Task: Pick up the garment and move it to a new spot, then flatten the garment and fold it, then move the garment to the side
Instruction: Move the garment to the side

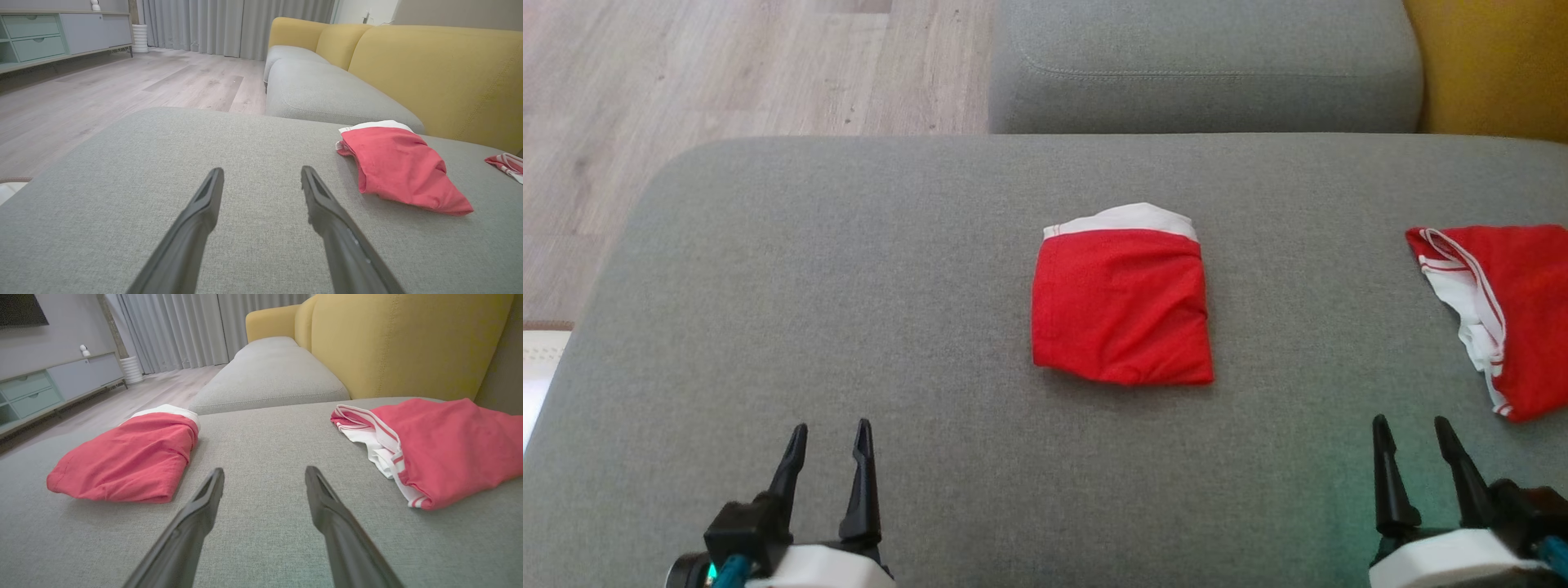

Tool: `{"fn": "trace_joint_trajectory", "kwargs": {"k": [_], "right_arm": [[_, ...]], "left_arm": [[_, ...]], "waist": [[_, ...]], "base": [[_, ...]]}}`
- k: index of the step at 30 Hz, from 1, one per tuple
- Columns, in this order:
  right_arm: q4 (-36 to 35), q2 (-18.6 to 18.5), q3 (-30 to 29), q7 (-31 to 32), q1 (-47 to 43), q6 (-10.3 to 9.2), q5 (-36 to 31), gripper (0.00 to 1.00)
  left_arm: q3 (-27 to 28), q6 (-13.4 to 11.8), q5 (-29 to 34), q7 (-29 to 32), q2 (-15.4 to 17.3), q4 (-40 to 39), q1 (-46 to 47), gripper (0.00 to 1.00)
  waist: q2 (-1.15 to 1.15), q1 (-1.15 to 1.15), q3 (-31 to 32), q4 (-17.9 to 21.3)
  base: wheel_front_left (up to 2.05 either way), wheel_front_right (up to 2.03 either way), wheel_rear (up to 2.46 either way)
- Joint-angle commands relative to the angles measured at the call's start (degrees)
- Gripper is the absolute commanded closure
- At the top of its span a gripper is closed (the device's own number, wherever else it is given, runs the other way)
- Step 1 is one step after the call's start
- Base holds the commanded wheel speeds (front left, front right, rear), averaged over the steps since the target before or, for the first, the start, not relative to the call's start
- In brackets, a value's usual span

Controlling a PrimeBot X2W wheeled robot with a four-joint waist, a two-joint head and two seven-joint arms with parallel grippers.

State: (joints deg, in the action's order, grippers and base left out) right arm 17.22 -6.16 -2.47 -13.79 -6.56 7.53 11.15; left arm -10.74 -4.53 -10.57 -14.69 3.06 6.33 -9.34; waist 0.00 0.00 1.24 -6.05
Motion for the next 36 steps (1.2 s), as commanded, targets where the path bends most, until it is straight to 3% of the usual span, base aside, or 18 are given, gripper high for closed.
{"fn": "trace_joint_trajectory", "kwargs": {"k": [1, 6, 13, 17, 22, 28, 29, 33, 36], "right_arm": [[-1.89, -0.3, 0.98, -0.04, 3.06, -0.04, 1.34, 0.0], [-4.26, -0.02, 3.46, 7.02, 8.99, -0.04, 8.42, 0.0], [-1.03, 1.42, 5.48, 29.55, 23.34, -0.04, 20.22, 0.0], [4.91, 2.17, 3.57, 39.1, 30.2, -0.04, 21.94, 0.0], [13.03, 2.59, -0.58, 44.03, 36.5, -0.04, 19.16, 0.0], [21.11, 3.05, -5.02, 46.23, 40.25, -0.04, 20.96, 0.0], [22.06, 3.08, -5.92, 45.25, 40.69, -0.04, 20.76, 0.98], [23.29, 3.22, -7.13, 43.54, 42.65, -0.04, 23.74, 1.0], [22.13, 3.25, -6.08, 42.64, 43.48, -0.04, 25.66, 1.0]], "left_arm": [[1.29, -0.28, 0.01, -0.3, -0.18, -1.62, 1.21, 0.0], [0.32, -0.46, -0.32, -0.3, -0.18, -2.22, 2.14, 0.0], [-3.16, -1.02, -1.96, -0.3, -0.18, -2.62, 5.74, 0.0], [-5.83, -1.67, -3.2, -0.3, -0.18, -2.16, 7.7, 0.0], [-8.99, -2.57, -5.18, -0.3, -0.18, -1.7, 9.5, 0.0], [-9.96, -3.07, -6.04, -0.3, -0.18, -1.21, 10.79, 0.0], [-9.9, -3.23, -6.08, -0.3, -0.18, -1.29, 10.99, 0.0], [-8.77, -3.87, -5.91, -0.3, -0.18, -2.13, 10.96, 0.0], [-8.06, -3.7, -5.42, -0.3, -0.18, -2.48, 10.77, 0.0]], "waist": [[0.0, 0.0, -0.15, -0.08], [0.0, 0.0, -2.18, -0.37], [0.0, 0.0, -8.18, -2.59], [0.0, 0.0, -10.46, -5.11], [0.0, 0.0, -12.17, -8.42], [0.0, 0.0, -12.6, -10.34], [0.0, 0.0, -12.53, -10.33], [0.0, 0.0, -12.56, -7.46], [0.0, 0.0, -12.74, -3.24]], "base": [[0.0, 0.0, 0.0], [0.0, 0.0, 0.0], [0.0, 0.0, 0.0], [0.0, 0.0, 0.0], [0.0, 0.0, 0.0], [0.0, 0.0, 0.0], [0.0, 0.0, 0.0], [0.0, 0.0, 0.0], [0.0, 0.0, 0.0]]}}
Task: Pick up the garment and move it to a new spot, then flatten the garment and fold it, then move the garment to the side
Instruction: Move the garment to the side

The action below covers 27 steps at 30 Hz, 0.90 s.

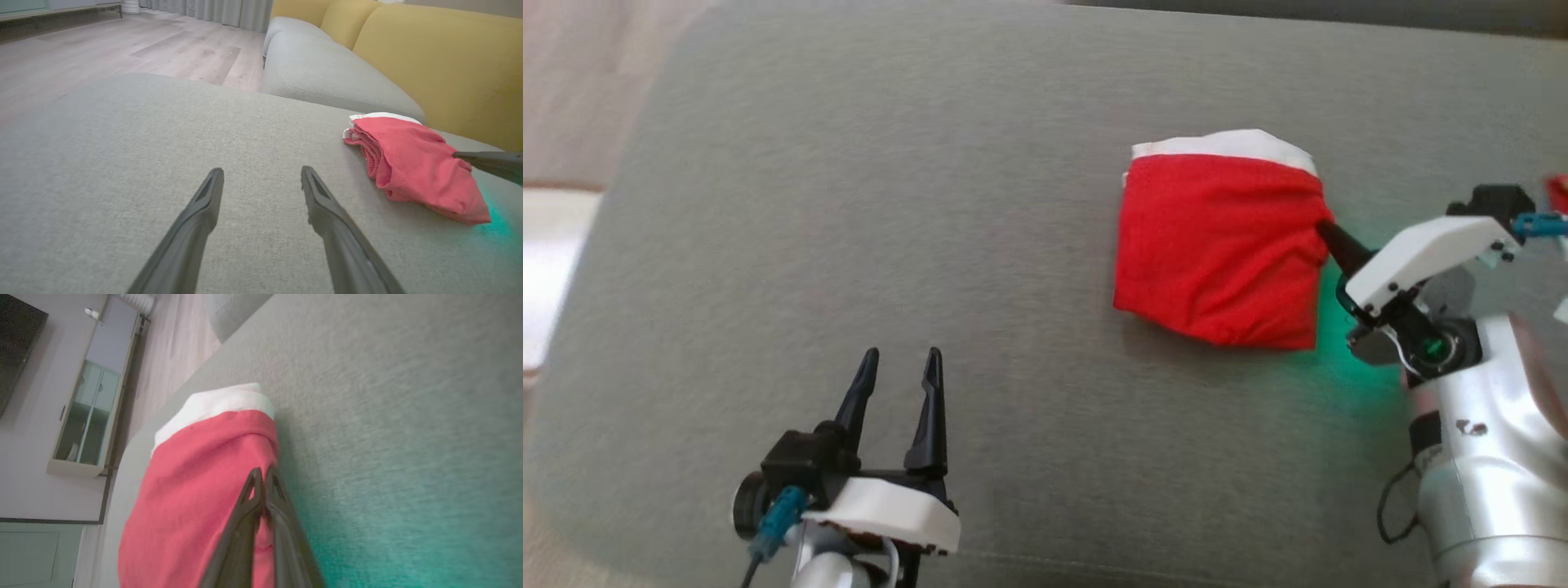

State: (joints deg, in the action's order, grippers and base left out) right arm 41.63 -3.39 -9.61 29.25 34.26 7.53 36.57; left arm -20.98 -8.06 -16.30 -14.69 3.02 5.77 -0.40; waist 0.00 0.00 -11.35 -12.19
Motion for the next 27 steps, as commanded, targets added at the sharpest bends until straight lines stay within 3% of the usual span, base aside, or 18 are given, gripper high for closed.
{"fn": "trace_joint_trajectory", "kwargs": {"k": [1, 6, 12, 20, 27], "right_arm": [[-2.95, 0.49, 1.55, -0.43, 2.73, -0.04, 0.49, 1.0], [-6.35, -2.09, 2.95, 0.04, 2.15, -0.04, 0.67, 1.0], [-9.22, -9.34, 2.81, 0.95, 2.72, -0.04, -0.42, 1.0], [-10.77, -20.18, 3.53, 3.23, 9.99, -0.04, -6.74, 1.0], [-8.57, -32.29, 6.24, 11.13, 13.75, -0.04, -15.15, 1.0]], "left_arm": [[2.4, -0.11, 0.52, -0.3, -0.14, -2.09, 1.84, 0.0], [2.12, 1.45, 2.35, -0.3, -0.14, -1.8, 2.41, 0.0], [-0.89, 2.93, 2.58, -0.3, -0.14, -1.0, 5.56, 0.0], [-5.49, 2.88, 2.89, -0.3, -0.14, -0.09, 7.51, 0.0], [-3.89, 2.28, 3.7, -0.3, -0.14, -0.78, 7.47, 0.0]], "waist": [[0.0, 0.0, -0.35, 4.6], [0.0, 0.0, -1.12, 12.84], [0.0, 0.0, -3.36, 16.98], [0.0, 0.0, -9.39, 14.93], [0.0, 0.0, -11.27, 11.4]], "base": [[0.0, 0.0, 0.0], [0.0, 0.0, 0.0], [0.0, 0.0, 0.0], [0.0, 0.0, 0.0], [0.0, 0.0, 0.0]]}}
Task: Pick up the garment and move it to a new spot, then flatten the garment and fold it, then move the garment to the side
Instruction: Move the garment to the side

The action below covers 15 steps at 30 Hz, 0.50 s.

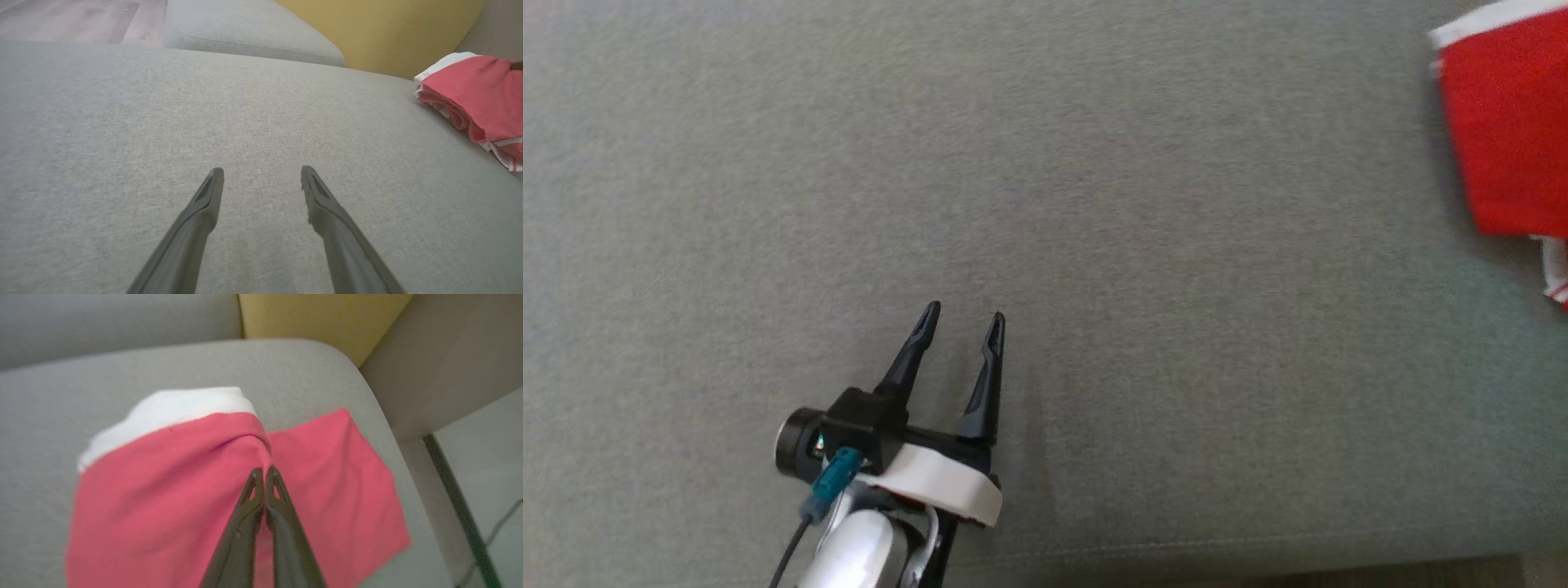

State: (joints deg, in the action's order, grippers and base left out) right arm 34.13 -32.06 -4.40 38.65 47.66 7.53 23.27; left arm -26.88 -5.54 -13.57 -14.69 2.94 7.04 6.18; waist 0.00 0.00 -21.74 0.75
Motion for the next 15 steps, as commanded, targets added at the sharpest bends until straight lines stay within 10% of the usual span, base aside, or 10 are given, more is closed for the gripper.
{"fn": "trace_joint_trajectory", "kwargs": {"k": [1, 6, 7, 8, 9, 15], "right_arm": [[-0.53, -5.3, 1.85, 2.92, 0.18, -0.04, -3.22, 1.0], [2.13, -8.57, 1.85, 3.33, 0.25, -0.04, -6.06, 1.0], [2.91, -9.03, 1.45, 2.29, 0.35, -0.04, -7.35, 0.82], [3.24, -9.36, 1.6, 0.9, 0.36, -0.04, -8.76, 0.29], [3.78, -9.65, 1.49, -0.3, 0.41, -0.04, -10.16, 0.0], [3.32, -9.76, 3.81, -7.21, 0.55, -0.04, -16.47, 0.0]], "left_arm": [[2.39, -0.21, 1.12, -0.3, -0.06, -2.18, 0.82, 0.0], [3.91, -0.24, 1.22, -0.3, -0.06, -2.94, 0.66, 0.0], [4.2, -0.23, 1.19, -0.3, -0.06, -3.11, 0.75, 0.0], [4.48, -0.24, 1.22, -0.3, -0.06, -3.29, 0.86, 0.0], [4.76, -0.28, 1.28, -0.3, -0.06, -3.44, 0.95, 0.0], [7.4, -1.45, 1.61, -0.3, -0.06, -5.31, 1.34, 0.0]], "waist": [[0.0, 0.0, -0.89, -1.9], [0.0, 0.0, -0.88, -2.57], [0.0, 0.0, -0.92, -2.63], [0.0, 0.0, -0.95, -2.63], [0.0, 0.0, -0.94, -2.54], [0.0, 0.0, 0.32, -0.93]], "base": [[0.0, 0.0, 0.0], [0.0, 0.0, 0.0], [0.0, 0.0, 0.0], [0.0, 0.0, 0.0], [0.0, 0.0, 0.0], [0.0, 0.0, 0.0]]}}
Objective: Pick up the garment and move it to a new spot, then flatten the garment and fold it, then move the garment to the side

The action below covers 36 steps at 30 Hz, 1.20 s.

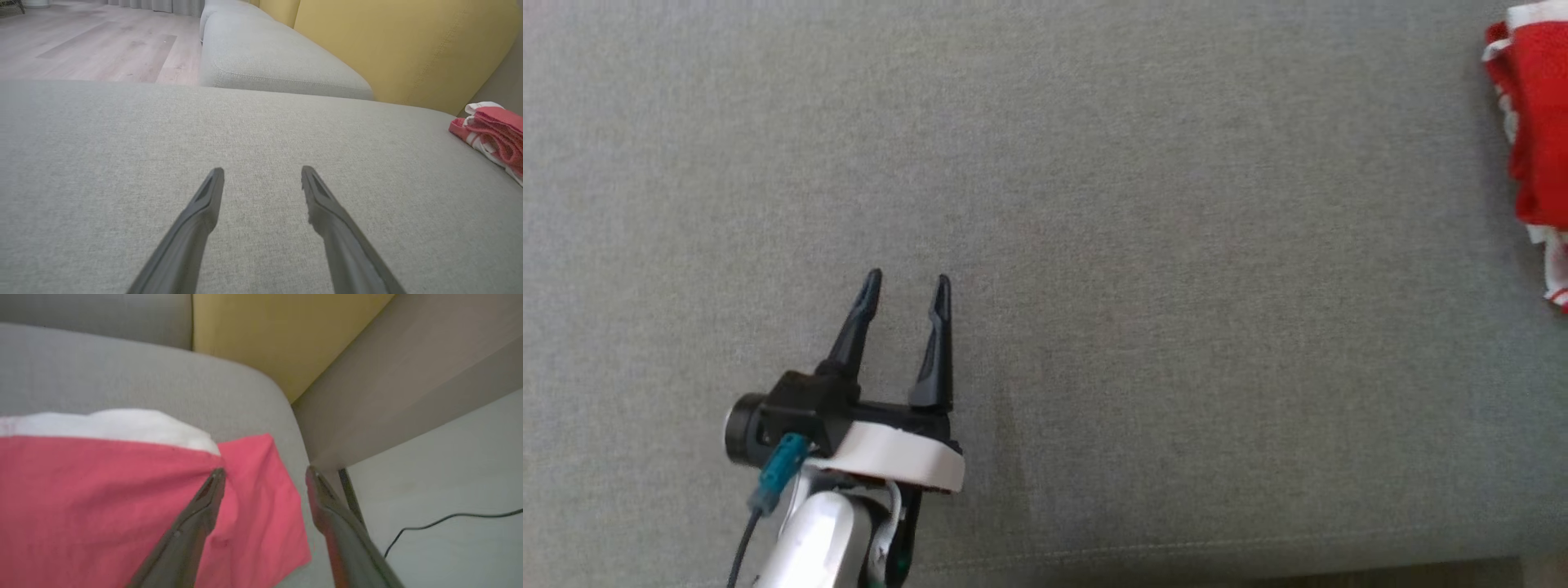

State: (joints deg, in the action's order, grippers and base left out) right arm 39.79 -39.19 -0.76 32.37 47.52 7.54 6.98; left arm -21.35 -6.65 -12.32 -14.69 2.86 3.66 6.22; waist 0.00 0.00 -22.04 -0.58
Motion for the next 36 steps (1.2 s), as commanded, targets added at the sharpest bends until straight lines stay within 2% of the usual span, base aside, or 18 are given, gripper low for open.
{"fn": "trace_joint_trajectory", "kwargs": {"k": [1, 4, 5, 9, 13, 17, 21, 24, 27, 31, 36], "right_arm": [[-3.0, -2.56, 0.15, -2.82, 0.61, -0.05, -0.66, 0.0], [-6.53, -1.46, -0.92, -10.28, -0.28, -0.05, -1.28, 0.0], [-9.57, 0.68, -1.52, -14.15, -2.34, -0.05, -0.05, 0.0], [-18.2, 4.67, -2.1, -19.03, -9.83, -0.05, 2.29, 0.0], [-27.94, 9.6, -4.04, -21.37, -20.58, -0.05, 3.48, 0.0], [-38.16, 17.24, -6.27, -24.81, -32.9, -0.05, 0.65, 0.0], [-43.42, 25.48, -6.09, -29.44, -44.16, -0.05, -1.16, 0.0], [-43.98, 30.35, -5.05, -33.66, -50.36, -0.05, -2.97, 0.0], [-42.33, 33.29, -3.44, -38.03, -54.62, -0.05, -4.51, 0.0], [-38.97, 35.09, -1.82, -43.43, -57.61, -0.05, -5.94, 0.0], [-36.45, 35.92, -1.84, -45.8, -58.7, -0.05, -6.27, 0.0]], "left_arm": [[2.24, -0.51, 0.43, -0.3, 0.02, -2.14, 1.21, 0.0], [3.35, -1.12, 0.26, -0.3, 0.02, -2.43, 0.48, 0.0], [4.06, -1.45, 0.02, -0.3, 0.02, -1.8, -0.49, 0.0], [5.9, -1.34, -0.83, -0.3, 0.03, 0.04, -2.81, 0.0], [7.96, -1.9, 0.11, -0.3, 0.38, 1.68, -4.59, 0.0], [8.79, -2.67, 2.37, -0.3, 1.12, 3.33, -6.05, 0.0], [9.17, -2.16, 2.75, -0.31, 1.11, 4.67, -7.45, 0.0], [9.54, -1.37, 2.52, -0.31, 1.14, 5.83, -8.66, 0.0], [10.24, -1.1, 2.46, -0.31, 1.19, 6.94, -9.88, 0.0], [11.75, -1.35, 2.17, -0.31, 1.15, 7.42, -11.76, 0.0], [12.76, -1.42, 1.94, -0.31, 0.99, 6.87, -13.34, 0.0]], "waist": [[0.0, 0.0, 1.27, 0.63], [0.0, 0.0, 3.78, 0.97], [0.0, 0.0, 5.81, 1.11], [0.0, 0.0, 10.04, 1.3], [0.0, 0.0, 13.71, 0.86], [0.0, 0.0, 16.67, 0.18], [0.0, 0.0, 18.99, -0.51], [0.0, 0.0, 20.32, -0.47], [0.0, 0.0, 21.51, -0.11], [0.0, 0.0, 22.61, 0.38], [0.0, 0.0, 23.47, 0.32]], "base": [[0.0, 0.0, 0.0], [0.0, 0.0, 0.0], [0.0, 0.0, 0.0], [0.0, 0.0, 0.0], [0.0, 0.0, 0.0], [0.0, 0.0, 0.0], [0.0, 0.0, 0.0], [0.0, 0.0, 0.0], [0.0, 0.0, 0.0], [0.0, 0.0, 0.0], [0.0, 0.0, 0.0]]}}
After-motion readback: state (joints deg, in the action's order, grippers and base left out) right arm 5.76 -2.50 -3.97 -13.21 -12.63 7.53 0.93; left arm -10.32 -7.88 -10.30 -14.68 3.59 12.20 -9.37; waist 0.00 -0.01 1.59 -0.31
